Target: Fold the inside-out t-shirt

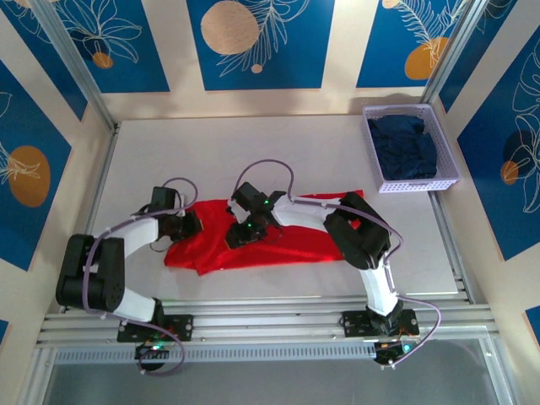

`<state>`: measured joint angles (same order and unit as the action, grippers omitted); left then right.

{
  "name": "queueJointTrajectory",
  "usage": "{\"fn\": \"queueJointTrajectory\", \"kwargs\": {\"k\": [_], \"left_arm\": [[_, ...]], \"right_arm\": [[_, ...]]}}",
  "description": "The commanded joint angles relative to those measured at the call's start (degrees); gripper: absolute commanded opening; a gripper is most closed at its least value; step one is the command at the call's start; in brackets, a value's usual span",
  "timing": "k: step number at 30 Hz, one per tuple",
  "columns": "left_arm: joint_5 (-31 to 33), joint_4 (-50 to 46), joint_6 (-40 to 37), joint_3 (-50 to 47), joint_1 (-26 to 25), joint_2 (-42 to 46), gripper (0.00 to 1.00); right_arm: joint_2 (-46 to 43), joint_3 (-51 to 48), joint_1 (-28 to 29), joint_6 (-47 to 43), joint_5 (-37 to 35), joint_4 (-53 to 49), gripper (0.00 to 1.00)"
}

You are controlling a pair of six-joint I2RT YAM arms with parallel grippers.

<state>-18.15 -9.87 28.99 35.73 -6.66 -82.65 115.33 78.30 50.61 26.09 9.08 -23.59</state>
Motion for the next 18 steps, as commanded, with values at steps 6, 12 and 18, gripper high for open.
{"fn": "queueJointTrajectory", "kwargs": {"k": [6, 12, 18], "left_arm": [[7.5, -12.4, 0.8, 7.4, 3.1, 6.0, 0.0], [11.9, -25.8, -3.9, 15.8, 7.0, 5.2, 0.0], [19.0, -37.2, -13.3, 25.8, 11.4, 3.7, 0.0]], "right_arm": [[-12.5, -3.3, -4.4, -0.4, -4.0, -0.4, 0.43], [-15.9, -7.2, -9.8, -0.9, -3.8, 0.8, 0.43], [-19.3, -11.5, -15.7, -1.6, -2.9, 2.1, 0.44]]}}
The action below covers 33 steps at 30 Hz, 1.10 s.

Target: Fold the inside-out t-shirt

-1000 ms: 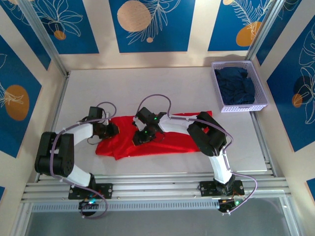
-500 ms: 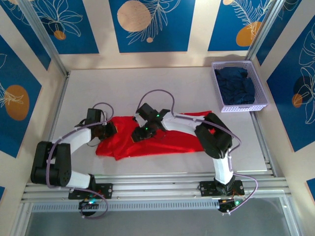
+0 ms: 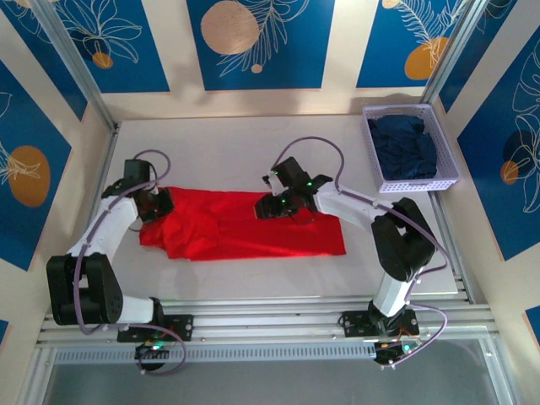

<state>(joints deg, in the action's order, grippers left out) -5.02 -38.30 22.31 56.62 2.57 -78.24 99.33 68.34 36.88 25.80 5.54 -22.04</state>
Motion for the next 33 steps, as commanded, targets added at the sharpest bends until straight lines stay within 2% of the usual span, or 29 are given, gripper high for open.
{"fn": "queueJointTrajectory", "kwargs": {"k": [1, 5, 9, 13, 20, 33], "left_arm": [[8.0, -9.9, -8.4, 6.5, 2.8, -1.1, 0.0], [17.6, -12.7, -14.1, 12.1, 5.8, -3.7, 0.0], [23.9, -11.1, -16.8, 14.7, 6.4, -5.6, 0.0], [27.7, -10.8, -18.8, 17.6, 6.4, -8.5, 0.0], [25.2, -11.4, -17.8, 19.1, 6.4, -9.9, 0.0], [20.5, -13.6, -16.1, 21.2, 5.9, -9.0, 0.0]], "right_arm": [[-3.8, -2.2, -3.1, -1.7, 0.7, 0.4, 0.44], [-4.5, -3.2, -6.3, -3.1, 0.5, -0.4, 0.45], [-2.6, -1.9, -7.4, -3.3, -0.6, -1.6, 0.45], [1.6, 0.7, -6.9, -2.9, 1.4, -0.6, 0.45], [9.4, 6.1, -5.1, -2.5, 1.0, -0.4, 0.39], [15.5, 5.0, -5.8, -4.0, -1.4, -2.2, 0.31]]}}
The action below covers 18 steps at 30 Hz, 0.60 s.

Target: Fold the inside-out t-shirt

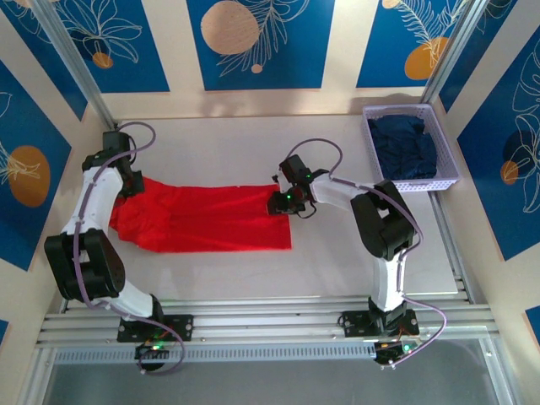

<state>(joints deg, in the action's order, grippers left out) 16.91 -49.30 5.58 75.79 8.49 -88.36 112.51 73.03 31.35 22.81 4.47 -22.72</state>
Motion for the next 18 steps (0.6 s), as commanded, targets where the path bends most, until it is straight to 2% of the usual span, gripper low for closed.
{"fn": "queueJointTrajectory", "kwargs": {"k": [1, 10, 18], "left_arm": [[-1.5, -3.4, 1.0, 2.3, -0.2, 1.1, 0.0], [-6.3, -11.8, 7.2, 6.1, -4.7, 3.2, 0.0], [-12.0, -16.0, 13.6, 9.7, -12.6, 4.4, 0.0]], "right_arm": [[2.5, 0.2, -0.2, -0.9, -0.2, -1.3, 0.31], [2.7, -0.2, 0.2, -0.9, 1.0, -0.7, 0.3], [2.6, -0.3, 0.6, -1.2, 1.3, -0.2, 0.3]]}}
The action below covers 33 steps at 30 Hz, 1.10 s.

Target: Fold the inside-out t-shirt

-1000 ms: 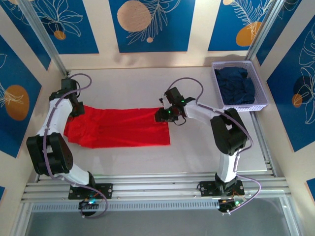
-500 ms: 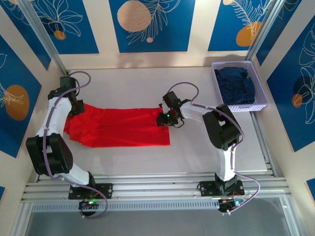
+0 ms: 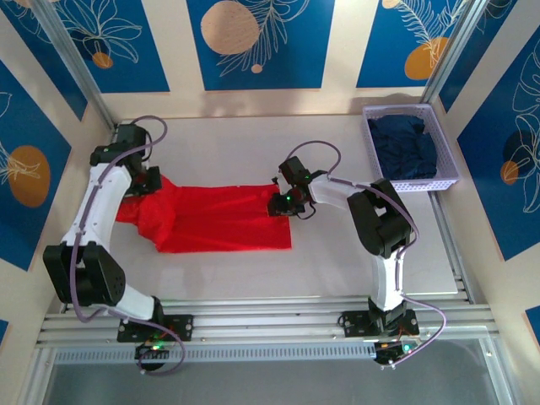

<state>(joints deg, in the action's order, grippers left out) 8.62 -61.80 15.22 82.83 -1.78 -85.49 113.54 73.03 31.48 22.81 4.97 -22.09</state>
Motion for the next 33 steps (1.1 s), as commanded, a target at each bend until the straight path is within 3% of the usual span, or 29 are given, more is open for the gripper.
{"fn": "queueJointTrajectory", "kwargs": {"k": [1, 10, 15, 16, 18, 21, 24, 27, 31, 33], "left_arm": [[-4.2, -3.7, 4.7, 2.9, -3.6, 1.4, 0.0], [-9.9, 2.2, 18.8, 2.1, -17.6, -2.8, 0.0], [-13.9, 18.8, 33.1, 0.1, -27.3, -10.2, 0.0], [-14.5, 22.2, 35.1, 1.5, -29.6, -12.9, 0.06], [-15.3, 26.9, 38.7, 5.3, -33.1, -19.0, 0.34], [-21.1, 27.8, 39.6, 13.1, -36.4, -26.6, 0.51], [-21.9, 24.9, 35.2, 15.3, -37.4, -25.9, 0.77], [-20.0, 21.7, 28.6, 11.4, -35.5, -19.3, 0.85], [-12.8, 20.5, 21.8, -1.8, -31.5, -5.7, 0.99], [-14.7, 22.9, 21.5, -9.8, -27.3, -1.6, 1.0]], "right_arm": [[1.6, -0.4, 0.5, -1.2, 0.7, -0.8, 0.3], [-2.0, -0.5, 0.4, -1.2, 4.2, -0.1, 0.37], [-13.4, -5.4, -4.7, 2.3, 9.9, 1.3, 0.4], [-16.1, -7.2, -6.3, 2.9, 10.5, 1.5, 0.41], [-20.5, -10.0, -9.1, 2.8, 10.1, 0.6, 0.41], [-24.6, -12.9, -12.2, 1.7, 6.3, -1.8, 0.41], [-26.6, -14.6, -14.6, 2.0, 3.1, -3.3, 0.41], [-27.2, -14.7, -14.8, 3.3, 2.3, -2.1, 0.42], [-23.7, -11.8, -11.8, 5.2, 3.9, 1.0, 0.49], [-20.0, -8.6, -9.5, 5.7, 3.5, 1.3, 0.53]]}}
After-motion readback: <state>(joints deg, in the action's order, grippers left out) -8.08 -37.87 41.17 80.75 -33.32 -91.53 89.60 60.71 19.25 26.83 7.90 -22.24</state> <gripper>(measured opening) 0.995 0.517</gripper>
